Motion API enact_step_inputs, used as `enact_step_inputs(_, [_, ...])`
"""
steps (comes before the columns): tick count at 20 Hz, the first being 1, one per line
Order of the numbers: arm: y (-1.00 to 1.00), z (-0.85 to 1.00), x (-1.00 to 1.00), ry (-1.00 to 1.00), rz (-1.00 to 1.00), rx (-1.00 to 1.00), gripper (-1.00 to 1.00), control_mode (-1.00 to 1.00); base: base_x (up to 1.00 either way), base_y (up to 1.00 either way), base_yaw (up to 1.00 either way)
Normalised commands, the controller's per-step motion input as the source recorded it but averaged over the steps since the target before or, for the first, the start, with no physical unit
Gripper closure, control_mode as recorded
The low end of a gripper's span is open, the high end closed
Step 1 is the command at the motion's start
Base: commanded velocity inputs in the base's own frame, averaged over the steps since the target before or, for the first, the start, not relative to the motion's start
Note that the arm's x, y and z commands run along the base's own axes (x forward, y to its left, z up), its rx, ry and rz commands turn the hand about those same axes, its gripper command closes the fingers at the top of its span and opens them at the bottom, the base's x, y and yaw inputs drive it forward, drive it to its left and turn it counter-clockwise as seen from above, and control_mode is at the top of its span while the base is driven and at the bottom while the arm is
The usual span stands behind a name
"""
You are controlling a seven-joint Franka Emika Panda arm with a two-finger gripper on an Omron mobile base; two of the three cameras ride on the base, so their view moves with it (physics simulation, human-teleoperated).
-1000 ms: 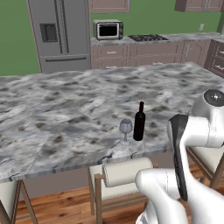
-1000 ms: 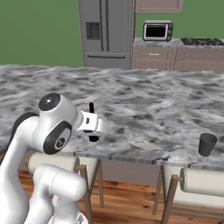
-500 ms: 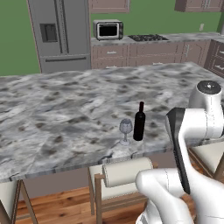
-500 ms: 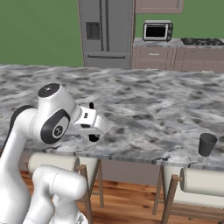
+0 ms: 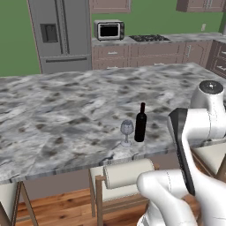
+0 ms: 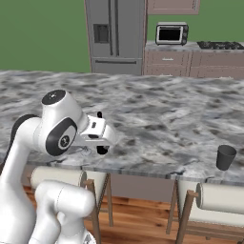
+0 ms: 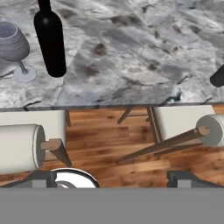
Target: There is a wine glass and glass cup on the dining counter. Place the wine bottle next to the wine glass and the juice bottle next to the glass cup.
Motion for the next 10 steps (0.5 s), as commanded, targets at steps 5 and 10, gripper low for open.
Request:
enact_step_inputs(5, [0.00, 0.00, 0.00, 0.00, 0.00, 0.00, -1.00, 1.00, -0.58, -0.04, -0.15])
enact_step_inputs(10, [0.00, 0.00, 0.00, 0.00, 0.00, 0.00, -1.00, 1.00, -0.59, -0.13, -0.14])
